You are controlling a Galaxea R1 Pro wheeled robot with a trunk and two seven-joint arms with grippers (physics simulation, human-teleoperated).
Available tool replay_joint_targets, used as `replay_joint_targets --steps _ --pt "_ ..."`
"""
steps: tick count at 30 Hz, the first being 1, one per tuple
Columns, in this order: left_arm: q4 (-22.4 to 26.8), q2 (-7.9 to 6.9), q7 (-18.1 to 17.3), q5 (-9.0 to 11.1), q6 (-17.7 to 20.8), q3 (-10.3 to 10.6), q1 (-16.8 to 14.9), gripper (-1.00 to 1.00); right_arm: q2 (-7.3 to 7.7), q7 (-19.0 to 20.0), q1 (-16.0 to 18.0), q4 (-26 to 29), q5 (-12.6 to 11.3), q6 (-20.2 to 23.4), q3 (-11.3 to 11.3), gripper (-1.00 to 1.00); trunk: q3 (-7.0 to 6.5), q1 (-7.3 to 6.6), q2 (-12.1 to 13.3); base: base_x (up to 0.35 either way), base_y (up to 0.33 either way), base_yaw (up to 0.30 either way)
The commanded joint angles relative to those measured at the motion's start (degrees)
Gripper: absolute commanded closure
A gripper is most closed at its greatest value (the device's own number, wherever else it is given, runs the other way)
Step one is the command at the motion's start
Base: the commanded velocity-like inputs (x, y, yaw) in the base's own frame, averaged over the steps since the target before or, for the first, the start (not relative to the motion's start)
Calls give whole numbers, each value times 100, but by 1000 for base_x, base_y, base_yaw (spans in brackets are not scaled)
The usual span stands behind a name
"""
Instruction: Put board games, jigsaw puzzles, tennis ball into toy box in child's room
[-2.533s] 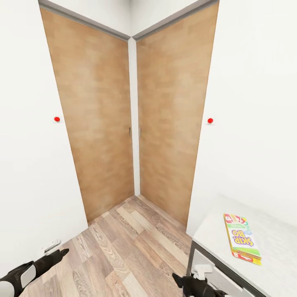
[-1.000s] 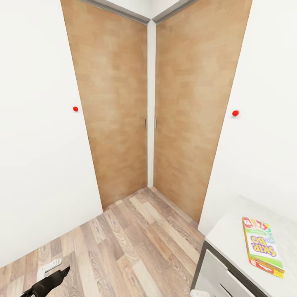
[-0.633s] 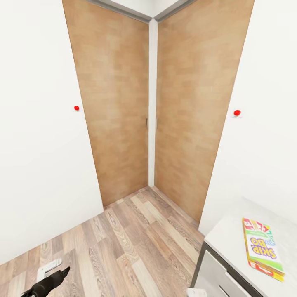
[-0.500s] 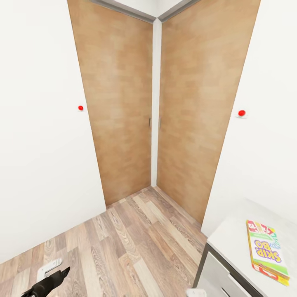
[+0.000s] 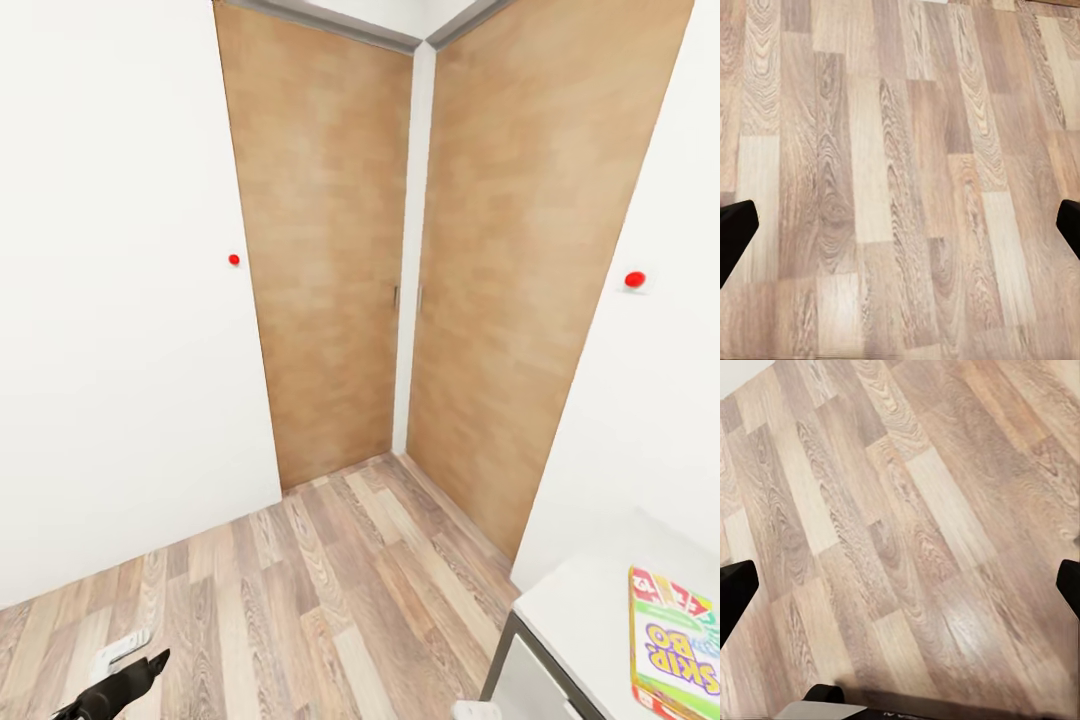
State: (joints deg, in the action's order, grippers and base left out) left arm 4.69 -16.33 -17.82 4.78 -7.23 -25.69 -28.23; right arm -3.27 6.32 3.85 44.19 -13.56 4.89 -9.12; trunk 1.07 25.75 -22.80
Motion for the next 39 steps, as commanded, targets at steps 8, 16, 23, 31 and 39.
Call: replay_joint_targets --steps 8,16,23,31,39 --pt "-12 -2 -21 34 -15 20 -7 -100 2 5 -2 3 -51 26 -2 -100 11 3 -11 6 -255 291" --pt "-12 -5 -27 32 -15 20 -7 -100 2 7 1 9 -50 29 -2 -100 11 3 -11 28 -102 291" --pt "-12 -8 -28 32 -15 20 -7 -100 2 9 2 11 -50 30 -2 -100 11 3 -11 5 -17 291" --pt "-12 -10 -29 32 -6 20 -7 -100 2 10 2 11 -49 30 -2 -100 11 3 -11 1 58 291" --pt "-12 -9 -29 32 -11 20 -7 -100 2 10 0 11 -47 30 -2 -100 11 3 -11 0 151 291"
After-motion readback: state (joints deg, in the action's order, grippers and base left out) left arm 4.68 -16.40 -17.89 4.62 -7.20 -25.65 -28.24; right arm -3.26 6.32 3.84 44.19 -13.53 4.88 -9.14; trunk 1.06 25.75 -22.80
